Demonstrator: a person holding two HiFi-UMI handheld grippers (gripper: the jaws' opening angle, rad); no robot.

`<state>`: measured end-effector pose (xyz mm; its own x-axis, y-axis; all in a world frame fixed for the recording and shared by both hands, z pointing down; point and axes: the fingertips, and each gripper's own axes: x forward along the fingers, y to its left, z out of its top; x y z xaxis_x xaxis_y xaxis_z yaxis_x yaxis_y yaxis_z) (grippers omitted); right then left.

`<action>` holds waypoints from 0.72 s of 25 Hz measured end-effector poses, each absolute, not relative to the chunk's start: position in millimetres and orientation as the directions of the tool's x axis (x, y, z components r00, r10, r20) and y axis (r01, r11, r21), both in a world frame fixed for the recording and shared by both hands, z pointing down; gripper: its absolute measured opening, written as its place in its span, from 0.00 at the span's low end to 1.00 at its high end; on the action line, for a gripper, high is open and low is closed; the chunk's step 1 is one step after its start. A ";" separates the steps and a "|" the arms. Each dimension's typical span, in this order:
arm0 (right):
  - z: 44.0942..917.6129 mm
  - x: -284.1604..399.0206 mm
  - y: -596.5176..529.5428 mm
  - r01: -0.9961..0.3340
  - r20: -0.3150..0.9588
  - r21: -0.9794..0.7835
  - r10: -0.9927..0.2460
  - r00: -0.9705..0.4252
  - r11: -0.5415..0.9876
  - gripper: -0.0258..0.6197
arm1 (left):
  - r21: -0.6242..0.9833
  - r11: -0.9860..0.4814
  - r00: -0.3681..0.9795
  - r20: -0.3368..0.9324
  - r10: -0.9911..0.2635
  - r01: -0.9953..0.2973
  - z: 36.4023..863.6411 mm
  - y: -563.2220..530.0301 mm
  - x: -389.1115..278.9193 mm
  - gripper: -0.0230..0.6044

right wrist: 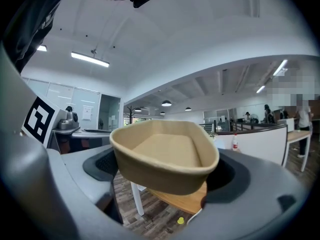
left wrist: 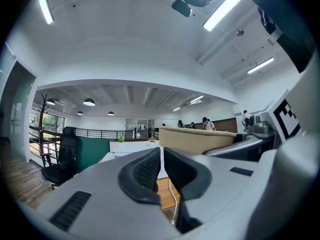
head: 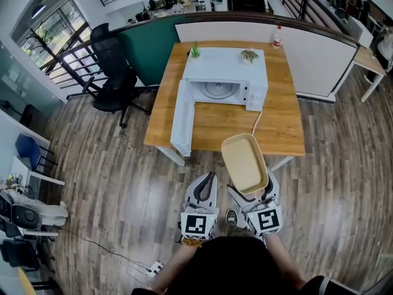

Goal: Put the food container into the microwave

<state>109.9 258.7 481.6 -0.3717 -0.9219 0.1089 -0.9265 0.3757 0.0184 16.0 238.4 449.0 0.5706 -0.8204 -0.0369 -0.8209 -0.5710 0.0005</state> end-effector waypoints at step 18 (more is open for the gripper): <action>496.3 139.4 214.9 -0.906 0.111 0.030 -0.902 -0.417 0.423 0.86 | 0.038 -0.526 0.526 -0.024 -0.850 -0.850 471.1 208.1 27.7 0.10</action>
